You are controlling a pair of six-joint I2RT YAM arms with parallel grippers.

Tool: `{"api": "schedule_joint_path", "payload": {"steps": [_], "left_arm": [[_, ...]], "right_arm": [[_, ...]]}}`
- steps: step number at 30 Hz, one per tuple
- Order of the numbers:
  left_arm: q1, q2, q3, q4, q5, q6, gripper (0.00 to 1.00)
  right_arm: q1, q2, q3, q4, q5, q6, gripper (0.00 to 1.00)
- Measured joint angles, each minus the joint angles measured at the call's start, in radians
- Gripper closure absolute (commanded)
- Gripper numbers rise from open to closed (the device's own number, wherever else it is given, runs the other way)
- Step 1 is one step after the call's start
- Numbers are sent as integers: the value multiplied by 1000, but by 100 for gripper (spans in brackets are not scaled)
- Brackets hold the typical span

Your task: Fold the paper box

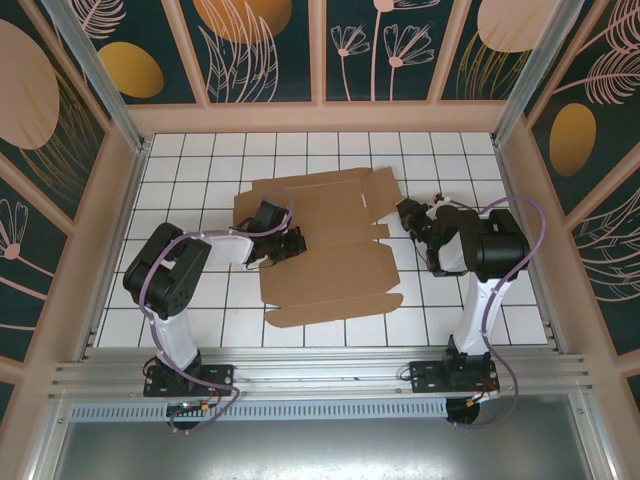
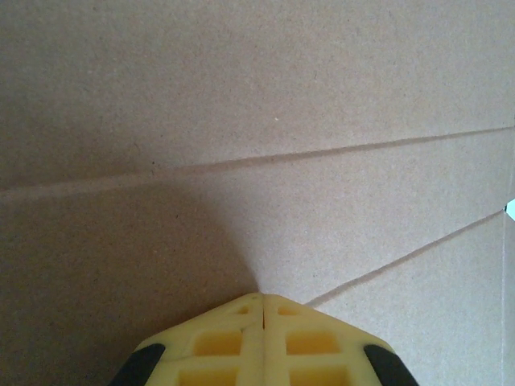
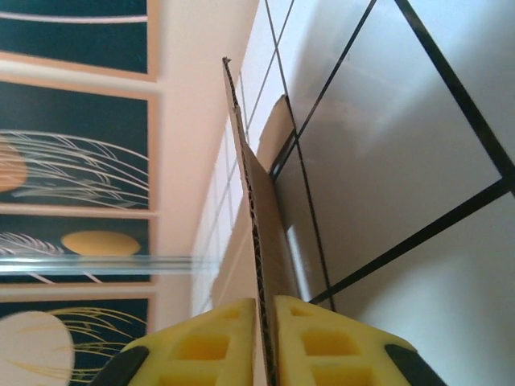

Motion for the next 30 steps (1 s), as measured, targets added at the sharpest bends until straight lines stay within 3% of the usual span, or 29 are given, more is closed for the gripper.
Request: {"api": "schedule_joint_path", "payload": {"steps": [5, 11, 16, 22, 25, 30], "left_arm": [[0, -51, 15, -95, -1, 16, 80], [1, -215, 182, -277, -58, 103, 70], [2, -365, 320, -337, -217, 206, 68], [20, -443, 280, -349, -446, 259, 67], [28, -437, 228, -364, -512, 262, 67], [28, -429, 209, -381, -578, 262, 67]], "right_arm": [[-5, -72, 4, -108, 1, -98, 95], [-62, -327, 50, -375, 53, -267, 99], [-86, -517, 274, -728, 185, -501, 99], [-68, -619, 678, -1063, 360, -814, 98], [20, -615, 899, -1177, 460, -971, 98], [323, -539, 1144, -1284, 664, -1257, 97]]}}
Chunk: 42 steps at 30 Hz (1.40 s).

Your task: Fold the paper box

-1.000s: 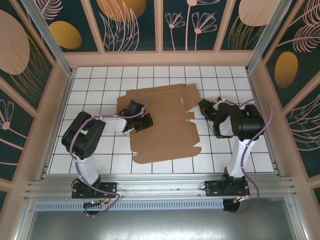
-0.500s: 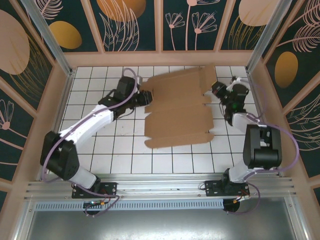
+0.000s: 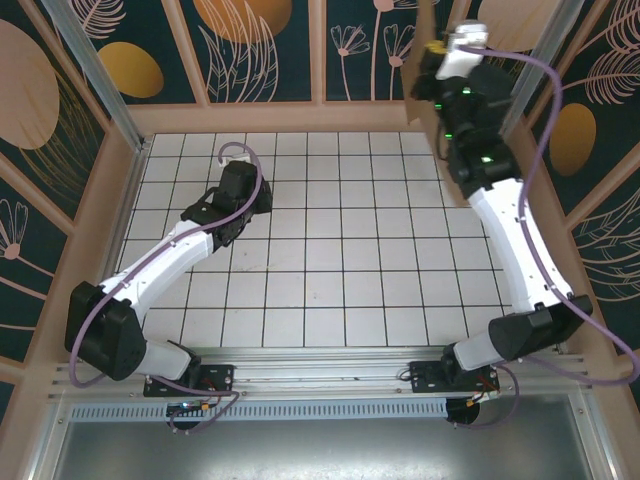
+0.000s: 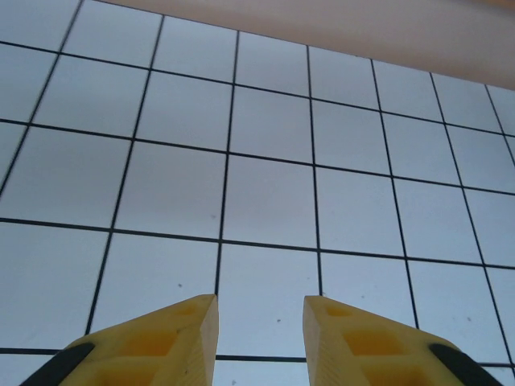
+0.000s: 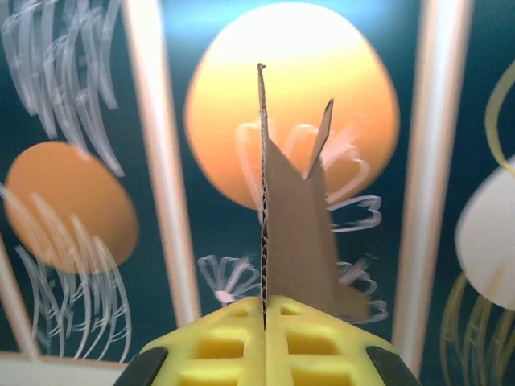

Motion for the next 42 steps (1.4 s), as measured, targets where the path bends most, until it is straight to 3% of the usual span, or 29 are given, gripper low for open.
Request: {"api": "schedule_joint_path", "payload": {"steps": [3, 6, 13, 14, 16, 18, 22, 26, 28, 30, 32, 34, 36, 40, 42], "left_arm": [[3, -7, 0, -1, -40, 0, 67], [8, -37, 0, -9, -90, 0, 66], [13, -260, -11, -10, -198, -13, 62], [13, -291, -11, 2, -207, -16, 61], [13, -322, -7, 21, -211, -19, 60], [13, -316, 4, 35, -206, -21, 58], [13, -232, 13, 40, -152, -21, 58], [13, -149, 13, 30, -61, -20, 58], [13, -122, 13, 31, -6, -21, 57], [17, -84, 16, 33, 73, -24, 58], [19, -27, 30, 37, 167, -34, 63], [20, 53, 48, 51, 275, -53, 71], [19, 151, 65, 72, 384, -83, 81], [18, 296, 55, 116, 526, -152, 98], [18, 341, 32, 133, 563, -185, 100]], "right_arm": [[155, 67, 3, -18, 135, -146, 97], [274, 114, -122, -4, 249, -240, 97], [531, 183, -532, 45, 351, -198, 90], [569, 205, -570, 56, 350, -167, 82], [630, 259, -608, 77, 335, -103, 52], [673, 322, -616, 105, 295, -41, 32], [680, 340, -640, 146, 179, 68, 22], [535, 195, -719, 212, -15, 229, 30], [404, 111, -742, 221, -91, 321, 43], [262, 60, -743, 216, -127, 408, 64], [171, 45, -751, 190, -132, 476, 81], [119, 45, -789, 164, -157, 534, 90], [68, 48, -864, 129, -201, 590, 97], [-6, 95, -935, 35, -223, 635, 100], [-13, 129, -935, 0, -219, 639, 100]]}}
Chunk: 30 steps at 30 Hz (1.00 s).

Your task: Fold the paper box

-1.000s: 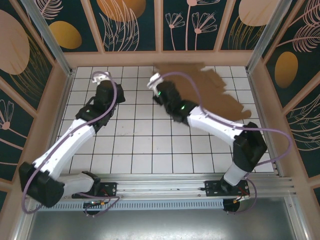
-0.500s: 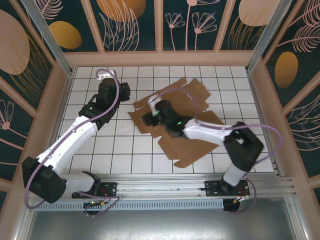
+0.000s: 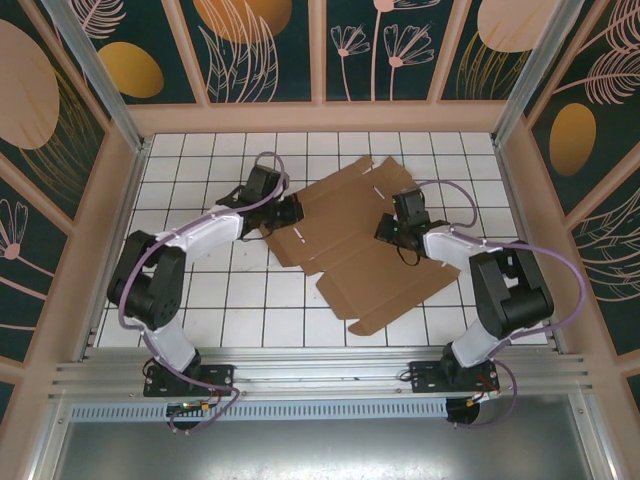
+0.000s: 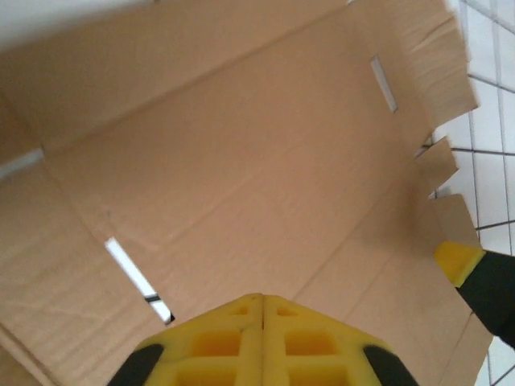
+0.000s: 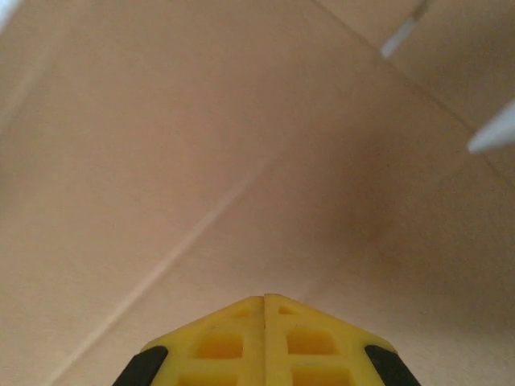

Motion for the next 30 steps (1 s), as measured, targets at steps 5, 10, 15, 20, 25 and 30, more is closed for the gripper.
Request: {"api": "schedule_joint_path", "payload": {"steps": [5, 10, 15, 20, 25, 30], "left_arm": [[0, 19, -100, 26, 17, -68, 100], [4, 19, -191, 33, -2, -124, 100], [29, 19, -234, 31, -30, -160, 100], [89, 19, -253, 66, -28, -184, 100], [132, 33, -218, 45, -83, -182, 100], [137, 90, -95, -11, -137, -148, 100]], "right_arm": [[3, 32, 0, -41, 23, -4, 100], [3, 71, 0, -48, 52, -8, 100], [6, 74, 0, -40, 54, -14, 100], [58, 74, -12, -15, 52, -27, 100], [141, 72, -24, 9, 47, -16, 98], [241, 71, -37, 34, -53, 40, 95]]}}
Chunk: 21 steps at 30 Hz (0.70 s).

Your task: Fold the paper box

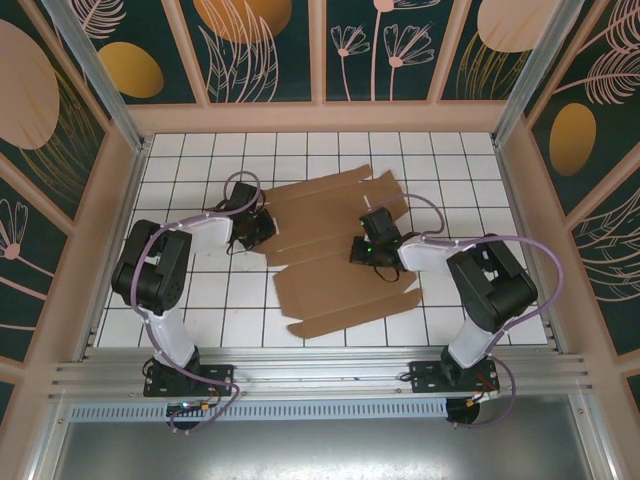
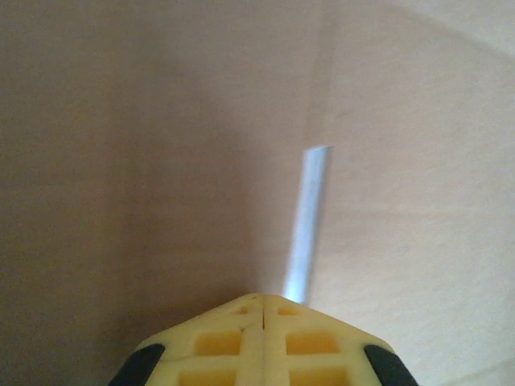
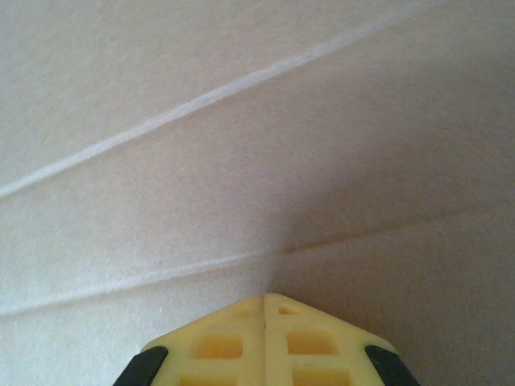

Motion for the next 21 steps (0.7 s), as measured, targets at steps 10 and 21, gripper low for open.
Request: {"api": "schedule_joint_path", "payload": {"steps": [10, 21], "left_arm": [[35, 43, 163, -60, -28, 96, 100], [-41, 20, 125, -29, 93, 111, 100]], "right_arm": [[-60, -74, -13, -29, -218, 70, 64], [-413, 1, 425, -143, -246, -161, 31]]}}
